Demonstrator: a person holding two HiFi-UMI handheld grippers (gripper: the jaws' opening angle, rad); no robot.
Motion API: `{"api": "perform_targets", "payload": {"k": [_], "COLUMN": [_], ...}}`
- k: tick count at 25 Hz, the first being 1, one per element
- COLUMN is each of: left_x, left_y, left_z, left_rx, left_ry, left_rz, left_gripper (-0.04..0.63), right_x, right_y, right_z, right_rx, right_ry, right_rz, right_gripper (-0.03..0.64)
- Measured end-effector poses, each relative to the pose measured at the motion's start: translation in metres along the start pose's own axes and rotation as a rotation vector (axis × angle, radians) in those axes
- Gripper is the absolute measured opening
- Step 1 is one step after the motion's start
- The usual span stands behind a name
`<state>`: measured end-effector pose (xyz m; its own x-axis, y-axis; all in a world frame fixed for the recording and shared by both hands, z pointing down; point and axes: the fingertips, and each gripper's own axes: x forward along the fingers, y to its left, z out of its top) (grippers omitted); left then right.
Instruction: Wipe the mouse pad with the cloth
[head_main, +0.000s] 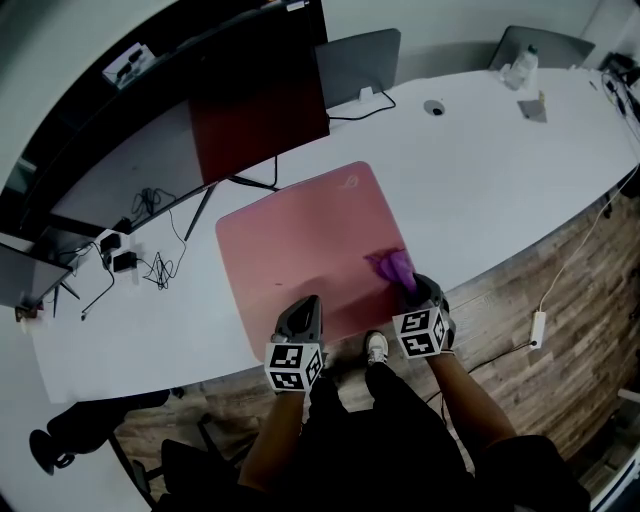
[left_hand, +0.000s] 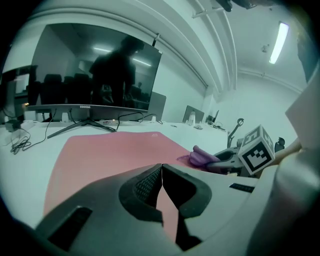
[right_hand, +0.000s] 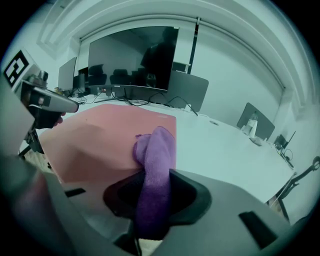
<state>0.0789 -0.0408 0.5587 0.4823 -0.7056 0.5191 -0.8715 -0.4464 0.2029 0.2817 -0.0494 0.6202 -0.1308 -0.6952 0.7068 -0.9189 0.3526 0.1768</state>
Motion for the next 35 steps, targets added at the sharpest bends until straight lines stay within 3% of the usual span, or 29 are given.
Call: {"api": "perform_targets", "payload": {"k": [5,11,17,24,35], "left_x": [-0.016,-0.044,-0.080,-0.122,-0.168], "left_y": [0.006,0.025,0.030,0.033,0.046], "left_z": [0.005,0.022,0.066,0.111,0.151], "left_rx": [-0.084,-0.020,0.007,0.044,0.089], "left_ry": [-0.029,-0.044,-0.163,-0.272,-0.385], "left_rz": [-0.001,0.049,0.098,0.093,0.089], "left_gripper": [0.021,0.021,0.021,0.021,0.021], "right_x": [-0.012,-0.050,-0.094,-0.143,-0.175], "right_y": [-0.001,0.000,0.019,0.042,0.064], "right_z": [0.010,0.066,0.133,0.198,0.237], "right_rx": [0.070,0.122,0.079,0.034,-0.009], "right_ry": [-0.071,-0.236,-0.394,-0.566,-0.669], "right_rz": [-0.002,0.041,0.083,0.105,0.099], "right_gripper": [0.123,0.123,0.121,0.121,0.121]}}
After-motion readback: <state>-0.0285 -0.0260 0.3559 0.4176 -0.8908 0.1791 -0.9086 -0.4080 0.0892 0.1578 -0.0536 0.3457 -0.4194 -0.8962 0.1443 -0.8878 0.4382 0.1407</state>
